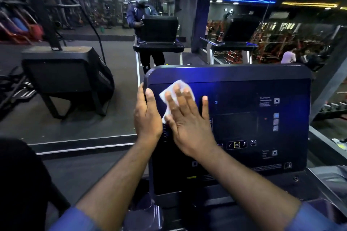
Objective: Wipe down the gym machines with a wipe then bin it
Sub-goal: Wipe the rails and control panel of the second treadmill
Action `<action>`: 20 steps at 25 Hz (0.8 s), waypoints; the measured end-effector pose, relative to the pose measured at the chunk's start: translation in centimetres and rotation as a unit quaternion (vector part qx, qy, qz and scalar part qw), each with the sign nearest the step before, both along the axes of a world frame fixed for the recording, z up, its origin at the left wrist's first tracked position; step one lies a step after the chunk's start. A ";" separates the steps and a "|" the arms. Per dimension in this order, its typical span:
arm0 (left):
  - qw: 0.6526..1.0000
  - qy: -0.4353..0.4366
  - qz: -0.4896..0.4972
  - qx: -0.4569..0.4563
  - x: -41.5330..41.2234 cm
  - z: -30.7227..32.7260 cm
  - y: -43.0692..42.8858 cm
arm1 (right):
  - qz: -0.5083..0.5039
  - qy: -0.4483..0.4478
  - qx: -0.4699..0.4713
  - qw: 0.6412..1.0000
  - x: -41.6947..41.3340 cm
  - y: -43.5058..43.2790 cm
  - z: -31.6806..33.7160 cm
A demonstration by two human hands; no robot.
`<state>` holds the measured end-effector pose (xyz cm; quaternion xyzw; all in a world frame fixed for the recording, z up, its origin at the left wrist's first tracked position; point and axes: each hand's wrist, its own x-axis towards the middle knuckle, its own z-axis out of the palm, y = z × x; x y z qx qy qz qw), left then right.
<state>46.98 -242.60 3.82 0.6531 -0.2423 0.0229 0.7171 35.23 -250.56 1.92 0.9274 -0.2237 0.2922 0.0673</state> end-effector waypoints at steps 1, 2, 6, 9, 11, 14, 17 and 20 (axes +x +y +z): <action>0.998 0.042 -0.042 -0.034 0.5 -0.1 -0.1 | 0.025 0.021 -0.044 0.998 0.0 0.4 -0.3; 0.992 0.079 -0.076 -0.066 0.8 -0.2 0.1 | 0.034 0.034 -0.068 0.997 0.1 0.5 -0.2; 0.957 0.169 -0.199 -0.129 2.0 -0.9 0.8 | -0.015 0.003 0.000 1.000 3.3 2.7 1.5; 0.957 0.169 -0.219 -0.084 2.0 -1.7 1.4 | 0.049 0.055 -0.049 0.996 1.6 4.1 -1.6; 0.973 0.140 -0.175 -0.052 1.2 -3.6 1.7 | 0.025 0.065 -0.065 0.995 -2.5 1.5 -3.3; 0.981 0.140 -0.131 -0.007 -0.1 -4.7 2.0 | -0.100 -0.019 0.073 0.992 -3.0 -0.4 -2.4; 0.989 0.107 -0.089 0.046 -0.7 -4.3 2.4 | -0.035 -0.002 0.075 0.997 -1.6 3.5 -3.8; 0.992 0.071 -0.068 0.083 -1.4 -4.6 2.8 | -0.010 0.084 -0.001 0.996 -6.6 2.7 -8.1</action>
